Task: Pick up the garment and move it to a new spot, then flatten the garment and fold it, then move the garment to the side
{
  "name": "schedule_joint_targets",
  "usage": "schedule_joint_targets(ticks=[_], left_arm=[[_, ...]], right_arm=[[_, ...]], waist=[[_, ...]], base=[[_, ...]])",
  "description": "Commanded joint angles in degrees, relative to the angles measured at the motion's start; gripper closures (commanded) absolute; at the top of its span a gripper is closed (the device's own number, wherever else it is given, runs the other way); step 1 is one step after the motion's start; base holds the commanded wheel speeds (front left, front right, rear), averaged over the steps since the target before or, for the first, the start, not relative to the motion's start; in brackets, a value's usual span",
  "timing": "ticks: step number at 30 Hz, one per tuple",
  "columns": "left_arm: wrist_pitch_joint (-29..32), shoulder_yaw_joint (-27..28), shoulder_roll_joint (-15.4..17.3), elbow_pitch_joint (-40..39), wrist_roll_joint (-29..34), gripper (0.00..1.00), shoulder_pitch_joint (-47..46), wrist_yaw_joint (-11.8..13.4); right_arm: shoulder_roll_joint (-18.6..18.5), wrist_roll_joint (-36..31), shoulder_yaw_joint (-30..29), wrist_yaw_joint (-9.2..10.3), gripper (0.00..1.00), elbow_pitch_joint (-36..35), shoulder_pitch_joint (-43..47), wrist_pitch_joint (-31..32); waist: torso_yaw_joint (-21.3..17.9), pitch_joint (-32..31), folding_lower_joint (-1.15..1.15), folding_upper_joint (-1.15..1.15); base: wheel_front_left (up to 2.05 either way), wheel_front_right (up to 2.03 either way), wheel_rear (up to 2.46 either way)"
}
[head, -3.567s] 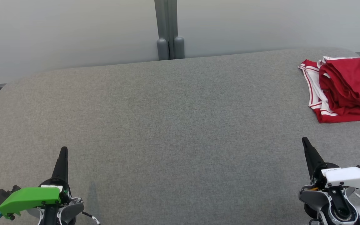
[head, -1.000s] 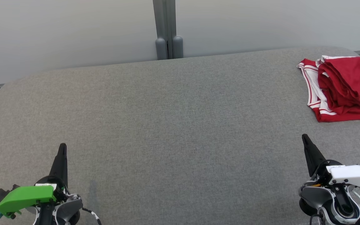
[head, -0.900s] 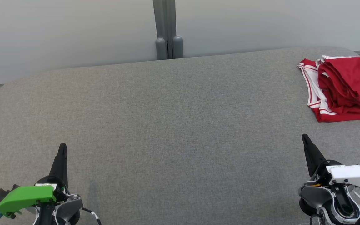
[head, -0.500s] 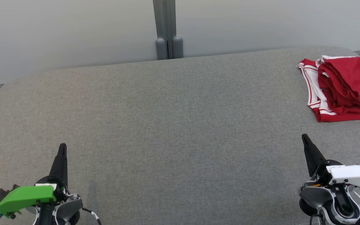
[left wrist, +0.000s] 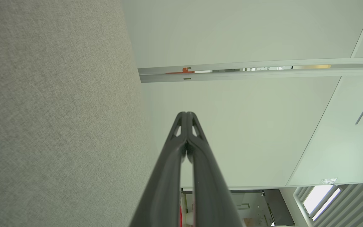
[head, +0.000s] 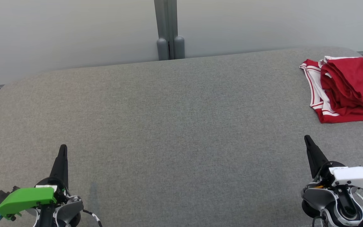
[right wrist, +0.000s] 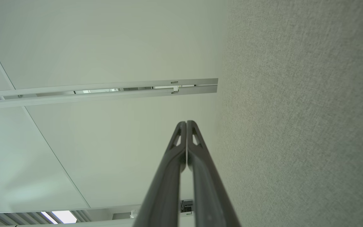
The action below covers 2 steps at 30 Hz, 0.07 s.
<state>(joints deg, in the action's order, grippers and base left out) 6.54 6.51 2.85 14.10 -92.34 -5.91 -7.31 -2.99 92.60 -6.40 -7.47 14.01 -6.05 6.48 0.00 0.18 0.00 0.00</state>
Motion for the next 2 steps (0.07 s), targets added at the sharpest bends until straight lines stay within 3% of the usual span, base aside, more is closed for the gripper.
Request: schedule_joint_targets(ticks=[1,2], left_arm=[[0.2,0.1,0.0,-0.1,-0.2,1.0,-0.6,-0.4],[0.2,0.1,0.0,-0.1,-0.2,1.0,-0.6,-0.4]], right_arm=[[0.0,-0.2,-0.1,-0.04,1.0,0.1,-0.4,0.1],[0.0,-0.2,-0.1,-0.04,1.0,0.1,-0.4,0.1]], waist=[[0.0,0.0,0.0,0.0],[0.0,0.0,0.0,0.0]], base=[[0.0,0.0,0.0],[0.0,0.0,0.0]])
